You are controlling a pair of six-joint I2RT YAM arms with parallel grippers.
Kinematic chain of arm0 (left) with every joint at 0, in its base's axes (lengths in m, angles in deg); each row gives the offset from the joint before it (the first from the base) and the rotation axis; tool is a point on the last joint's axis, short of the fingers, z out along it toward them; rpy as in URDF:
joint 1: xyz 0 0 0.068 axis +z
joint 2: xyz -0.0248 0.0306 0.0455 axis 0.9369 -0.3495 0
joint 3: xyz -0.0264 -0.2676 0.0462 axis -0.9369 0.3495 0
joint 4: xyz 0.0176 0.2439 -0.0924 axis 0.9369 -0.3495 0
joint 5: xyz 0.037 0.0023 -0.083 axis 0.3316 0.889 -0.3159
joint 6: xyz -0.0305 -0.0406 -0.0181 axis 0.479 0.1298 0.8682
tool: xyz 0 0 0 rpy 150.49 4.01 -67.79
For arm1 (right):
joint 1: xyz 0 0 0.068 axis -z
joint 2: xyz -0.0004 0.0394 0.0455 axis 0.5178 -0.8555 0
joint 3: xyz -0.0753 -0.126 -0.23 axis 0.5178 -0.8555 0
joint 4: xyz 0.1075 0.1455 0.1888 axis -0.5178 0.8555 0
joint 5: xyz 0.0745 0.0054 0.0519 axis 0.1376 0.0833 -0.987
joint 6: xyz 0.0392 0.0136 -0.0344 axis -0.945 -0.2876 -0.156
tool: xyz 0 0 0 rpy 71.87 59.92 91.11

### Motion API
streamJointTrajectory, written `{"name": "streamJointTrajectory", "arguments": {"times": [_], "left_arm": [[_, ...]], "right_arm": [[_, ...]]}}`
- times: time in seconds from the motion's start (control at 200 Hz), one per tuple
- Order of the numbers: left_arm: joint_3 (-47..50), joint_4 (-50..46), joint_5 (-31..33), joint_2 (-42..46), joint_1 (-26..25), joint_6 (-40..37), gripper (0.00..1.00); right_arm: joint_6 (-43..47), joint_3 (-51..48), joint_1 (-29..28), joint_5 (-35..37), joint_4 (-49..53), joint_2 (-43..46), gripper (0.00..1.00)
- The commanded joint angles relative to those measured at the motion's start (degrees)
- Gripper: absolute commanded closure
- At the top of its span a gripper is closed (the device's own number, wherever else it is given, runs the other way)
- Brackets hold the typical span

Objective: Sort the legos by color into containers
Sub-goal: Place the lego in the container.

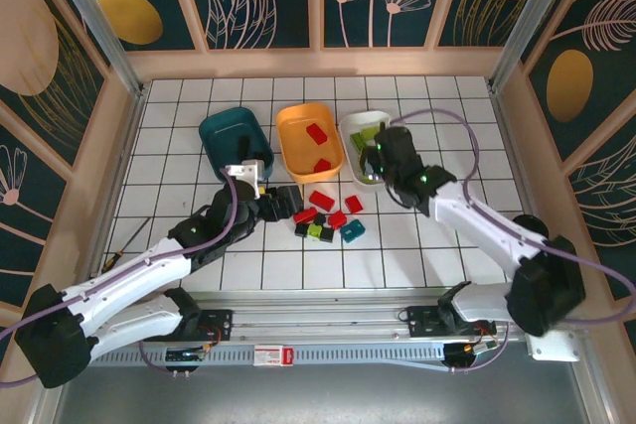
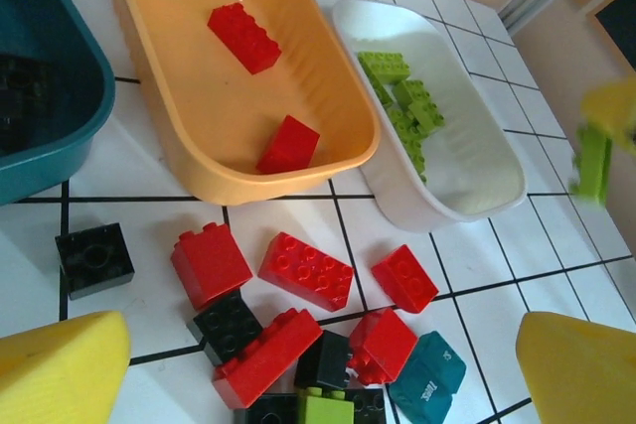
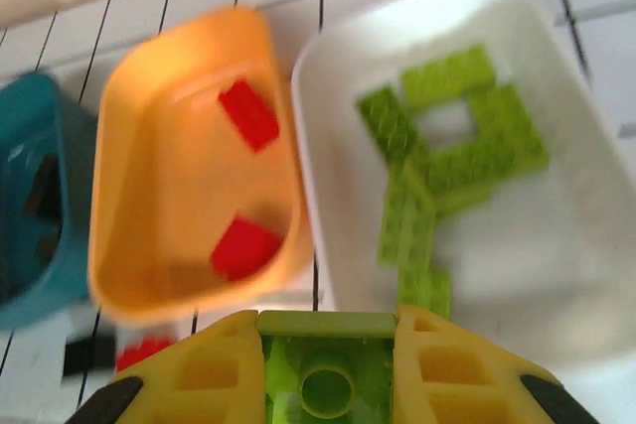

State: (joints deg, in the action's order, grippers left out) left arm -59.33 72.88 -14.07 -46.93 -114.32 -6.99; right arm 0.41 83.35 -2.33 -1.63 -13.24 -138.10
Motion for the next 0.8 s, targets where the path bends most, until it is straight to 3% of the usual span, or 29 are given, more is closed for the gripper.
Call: {"name": "streamJointTrajectory", "arguments": {"times": [0.0, 0.26, 0.315, 0.405, 0.52, 0.656, 0.796], "left_arm": [[1.7, -0.8, 0.3, 0.9, 0.0, 1.4, 0.02], [3.6, 0.2, -1.7, -0.5, 0.0, 1.7, 0.03], [3.7, 0.7, -2.5, -1.5, 0.0, 1.4, 0.04], [3.2, 1.0, -3.7, -3.7, -0.1, 0.7, 0.07], [1.6, -0.2, -2.5, -7.1, -1.3, -0.7, 0.10], [-1.4, -3.2, 3.0, -12.9, -6.2, -2.4, 0.14], [-4.3, -3.8, 4.8, -19.6, -8.0, -3.1, 0.26]], "right_arm": [[6.2, 6.1, 3.5, 1.9, -5.6, -9.8, 0.85], [8.0, 17.4, 8.7, 4.1, -4.0, -24.6, 0.77], [8.0, 18.2, 9.4, 3.2, -4.0, -25.9, 0.68], [8.4, 20.0, 10.0, 1.5, -3.2, -27.5, 0.45], [8.3, 19.0, 9.7, 0.6, -3.5, -24.9, 0.35], [6.8, 12.5, 8.3, -1.4, -6.6, -17.9, 0.33], [5.2, 5.5, 5.7, -1.9, -8.7, -11.5, 0.33]]}}
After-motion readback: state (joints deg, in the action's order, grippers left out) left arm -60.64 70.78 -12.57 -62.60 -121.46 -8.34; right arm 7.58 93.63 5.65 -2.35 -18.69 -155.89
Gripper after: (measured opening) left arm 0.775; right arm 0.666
